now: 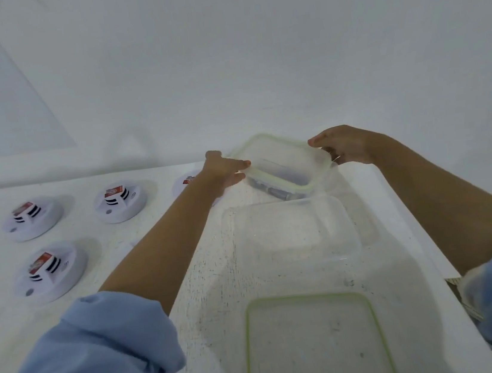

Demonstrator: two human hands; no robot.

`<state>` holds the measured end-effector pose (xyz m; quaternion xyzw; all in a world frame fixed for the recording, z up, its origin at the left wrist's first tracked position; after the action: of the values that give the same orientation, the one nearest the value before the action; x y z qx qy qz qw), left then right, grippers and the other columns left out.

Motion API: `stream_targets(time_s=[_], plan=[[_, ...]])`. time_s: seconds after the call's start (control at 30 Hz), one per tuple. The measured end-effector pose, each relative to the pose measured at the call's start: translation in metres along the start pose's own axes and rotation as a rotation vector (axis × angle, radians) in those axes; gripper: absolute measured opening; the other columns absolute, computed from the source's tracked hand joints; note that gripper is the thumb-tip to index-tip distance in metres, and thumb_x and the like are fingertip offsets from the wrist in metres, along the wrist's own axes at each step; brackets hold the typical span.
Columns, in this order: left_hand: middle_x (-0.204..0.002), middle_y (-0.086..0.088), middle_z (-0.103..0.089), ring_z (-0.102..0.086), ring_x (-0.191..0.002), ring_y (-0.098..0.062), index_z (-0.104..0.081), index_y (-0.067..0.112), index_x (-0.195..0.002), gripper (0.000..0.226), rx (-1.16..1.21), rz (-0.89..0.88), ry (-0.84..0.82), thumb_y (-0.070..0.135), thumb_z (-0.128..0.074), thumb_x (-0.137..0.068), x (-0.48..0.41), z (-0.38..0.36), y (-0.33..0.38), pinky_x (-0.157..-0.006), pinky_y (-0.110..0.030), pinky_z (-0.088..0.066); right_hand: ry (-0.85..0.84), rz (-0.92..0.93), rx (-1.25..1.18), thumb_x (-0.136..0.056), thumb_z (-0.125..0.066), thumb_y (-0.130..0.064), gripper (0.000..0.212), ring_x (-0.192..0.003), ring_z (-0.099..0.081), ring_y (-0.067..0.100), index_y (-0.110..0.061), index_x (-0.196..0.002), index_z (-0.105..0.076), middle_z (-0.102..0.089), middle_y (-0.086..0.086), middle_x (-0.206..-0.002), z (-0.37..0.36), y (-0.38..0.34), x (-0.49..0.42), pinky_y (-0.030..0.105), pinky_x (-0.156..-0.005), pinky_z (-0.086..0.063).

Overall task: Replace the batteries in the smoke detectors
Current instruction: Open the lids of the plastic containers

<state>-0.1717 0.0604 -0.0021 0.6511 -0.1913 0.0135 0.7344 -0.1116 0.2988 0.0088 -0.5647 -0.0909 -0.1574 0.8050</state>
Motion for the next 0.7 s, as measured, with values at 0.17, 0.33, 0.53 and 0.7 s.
stream_targets(time_s=[0.17,0.33,0.53,0.7], plan=[[-0.104,-0.011,-0.048,-0.051,-0.091,-0.024,-0.054,-0.004,-0.102,0.011,0.166,0.175,-0.161,0.001,-0.052,-0.091,0.001,-0.015,-0.011,-0.082,-0.037,-0.054,-0.021,0.016,-0.093,-0.097,-0.046,-0.024,0.035,-0.086,-0.056,0.020,-0.006,-0.126,-0.049,-0.061,0.008,-0.097,-0.013,-0.007,-0.008,0.027,-0.077,-0.047],[-0.106,-0.015,-0.048,-0.051,-0.087,-0.024,-0.050,0.000,-0.102,0.012,0.305,0.304,-0.206,0.002,-0.054,-0.091,0.003,-0.019,-0.015,-0.086,-0.046,-0.048,-0.081,-0.014,-0.100,-0.094,-0.050,-0.015,0.039,-0.096,-0.059,0.019,-0.011,-0.134,-0.047,-0.063,0.001,-0.103,-0.016,-0.005,-0.020,0.031,-0.088,-0.048],[-0.094,-0.011,-0.049,-0.045,-0.088,-0.019,-0.054,0.003,-0.093,0.003,0.437,0.288,-0.272,0.001,-0.052,-0.091,-0.002,-0.027,-0.023,-0.091,-0.044,-0.045,-0.253,-0.081,-0.244,-0.094,-0.047,-0.013,0.022,-0.090,-0.060,0.017,-0.018,-0.114,-0.056,-0.062,0.000,-0.099,-0.013,0.004,-0.024,0.027,-0.070,-0.056],[-0.098,-0.012,-0.051,-0.047,-0.092,-0.020,-0.050,0.000,-0.113,0.022,0.410,0.278,-0.253,0.002,-0.052,-0.092,-0.009,-0.025,-0.024,-0.089,-0.043,-0.045,-0.281,-0.151,-0.409,-0.091,-0.050,-0.017,0.013,-0.073,-0.067,0.014,-0.013,-0.096,-0.062,-0.070,0.000,-0.085,-0.014,0.016,-0.030,0.025,-0.065,-0.057]])
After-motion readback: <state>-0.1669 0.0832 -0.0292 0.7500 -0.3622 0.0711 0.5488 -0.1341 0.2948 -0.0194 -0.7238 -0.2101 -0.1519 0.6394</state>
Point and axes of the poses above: each hand's wrist, its own x-axis away from the middle knuckle, its own z-axis out of the back of the hand, y = z × x, the point moved 3 cm from there along -x, towards the middle knuckle
